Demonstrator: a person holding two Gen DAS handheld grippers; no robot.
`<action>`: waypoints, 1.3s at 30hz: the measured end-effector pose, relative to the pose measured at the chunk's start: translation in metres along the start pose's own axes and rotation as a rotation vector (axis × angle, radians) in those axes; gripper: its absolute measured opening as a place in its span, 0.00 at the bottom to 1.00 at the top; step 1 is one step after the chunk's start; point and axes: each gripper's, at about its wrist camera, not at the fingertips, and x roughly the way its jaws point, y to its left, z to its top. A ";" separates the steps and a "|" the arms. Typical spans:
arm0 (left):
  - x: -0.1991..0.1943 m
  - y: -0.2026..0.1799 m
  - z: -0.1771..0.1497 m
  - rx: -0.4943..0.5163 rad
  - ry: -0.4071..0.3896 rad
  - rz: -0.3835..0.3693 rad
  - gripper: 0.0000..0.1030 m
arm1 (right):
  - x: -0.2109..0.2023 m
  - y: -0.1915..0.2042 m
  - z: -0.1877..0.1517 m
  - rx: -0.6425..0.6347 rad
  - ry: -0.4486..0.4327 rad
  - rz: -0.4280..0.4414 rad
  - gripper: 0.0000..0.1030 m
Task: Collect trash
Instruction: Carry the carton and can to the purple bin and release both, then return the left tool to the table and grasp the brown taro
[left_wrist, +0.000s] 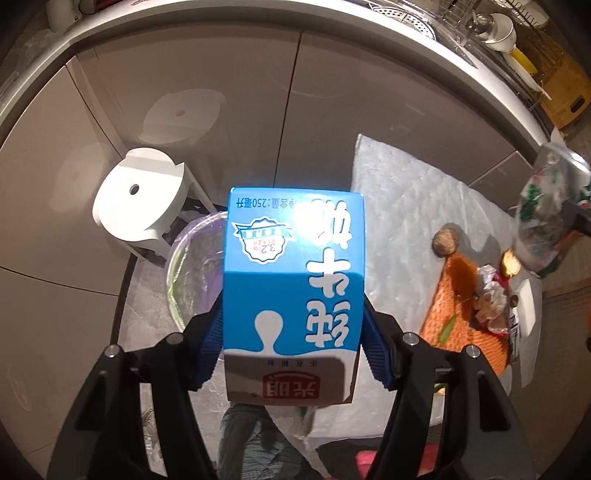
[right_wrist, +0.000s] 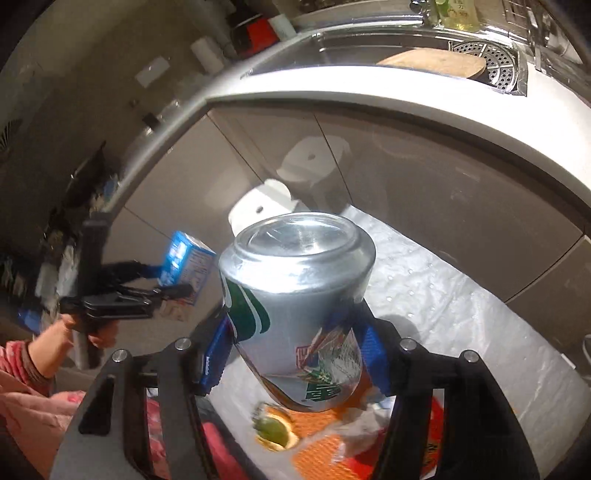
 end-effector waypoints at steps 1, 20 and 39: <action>0.009 0.010 0.001 0.005 0.017 0.005 0.61 | -0.002 0.008 -0.001 0.014 -0.018 -0.004 0.60; 0.090 0.066 0.007 0.138 0.233 -0.079 0.80 | 0.112 0.083 -0.018 0.279 -0.024 -0.025 0.60; -0.042 0.090 0.016 0.197 -0.006 0.052 0.87 | 0.261 0.100 -0.010 0.387 0.236 -0.089 0.88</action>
